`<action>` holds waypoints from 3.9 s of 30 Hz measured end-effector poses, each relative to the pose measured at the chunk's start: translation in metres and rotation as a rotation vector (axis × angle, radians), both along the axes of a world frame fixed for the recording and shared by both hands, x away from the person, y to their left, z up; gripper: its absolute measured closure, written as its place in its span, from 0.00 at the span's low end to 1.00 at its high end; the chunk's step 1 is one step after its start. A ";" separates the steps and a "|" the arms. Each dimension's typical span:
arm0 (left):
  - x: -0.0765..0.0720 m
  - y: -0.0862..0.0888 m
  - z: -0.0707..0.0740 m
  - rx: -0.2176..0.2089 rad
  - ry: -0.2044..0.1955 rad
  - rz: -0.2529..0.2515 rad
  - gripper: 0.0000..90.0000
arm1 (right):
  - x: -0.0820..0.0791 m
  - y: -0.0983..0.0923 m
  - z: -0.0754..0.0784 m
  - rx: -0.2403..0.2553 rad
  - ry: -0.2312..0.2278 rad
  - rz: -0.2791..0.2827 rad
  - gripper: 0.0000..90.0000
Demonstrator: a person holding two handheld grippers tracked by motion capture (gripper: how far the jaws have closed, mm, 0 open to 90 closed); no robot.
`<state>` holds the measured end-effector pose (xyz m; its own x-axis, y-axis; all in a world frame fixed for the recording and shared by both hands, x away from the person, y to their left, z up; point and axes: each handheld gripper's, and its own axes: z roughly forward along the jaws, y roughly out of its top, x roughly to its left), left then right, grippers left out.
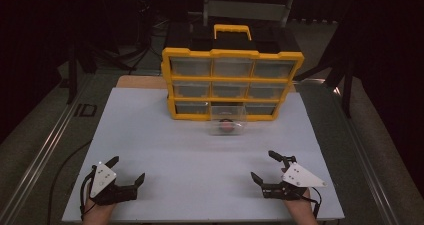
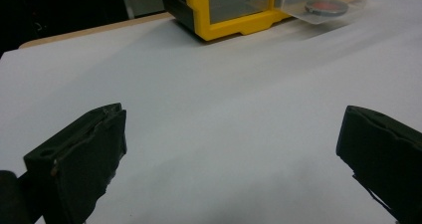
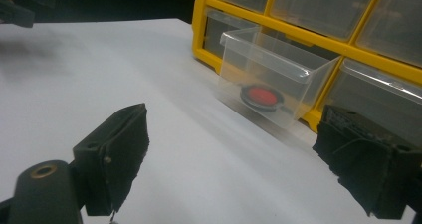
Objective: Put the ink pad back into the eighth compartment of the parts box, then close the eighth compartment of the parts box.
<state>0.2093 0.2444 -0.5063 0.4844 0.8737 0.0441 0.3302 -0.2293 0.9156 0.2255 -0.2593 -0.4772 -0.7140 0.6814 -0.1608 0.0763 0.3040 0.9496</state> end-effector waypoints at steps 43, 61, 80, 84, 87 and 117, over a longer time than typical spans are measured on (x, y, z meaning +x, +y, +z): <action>0.000 0.003 0.001 -0.030 -0.023 -0.005 0.00 | -0.004 -0.004 0.008 -0.001 -0.020 -0.023 0.14; -0.001 0.003 0.003 -0.037 -0.019 -0.017 0.00 | -0.007 0.014 0.071 -0.017 -0.084 0.039 0.15; -0.004 0.003 0.004 -0.046 -0.038 -0.031 0.00 | 0.020 0.051 0.056 -0.008 -0.020 0.052 0.14; -0.004 0.004 0.004 -0.047 -0.042 -0.027 0.00 | 0.028 0.056 0.045 -0.008 0.012 0.044 0.13; -0.004 0.004 0.005 -0.048 -0.047 -0.026 0.00 | 0.034 0.058 0.036 -0.002 0.036 0.036 0.13; -0.004 0.005 0.004 -0.048 -0.046 -0.034 0.00 | 0.086 0.072 -0.019 -0.047 0.209 -0.084 0.12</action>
<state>0.2052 0.2495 -0.5021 0.5120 0.8586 0.0250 0.2805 -0.1946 0.9399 0.3116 -0.1873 -0.4961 -0.6765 0.7348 -0.0485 0.2965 0.3320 0.8955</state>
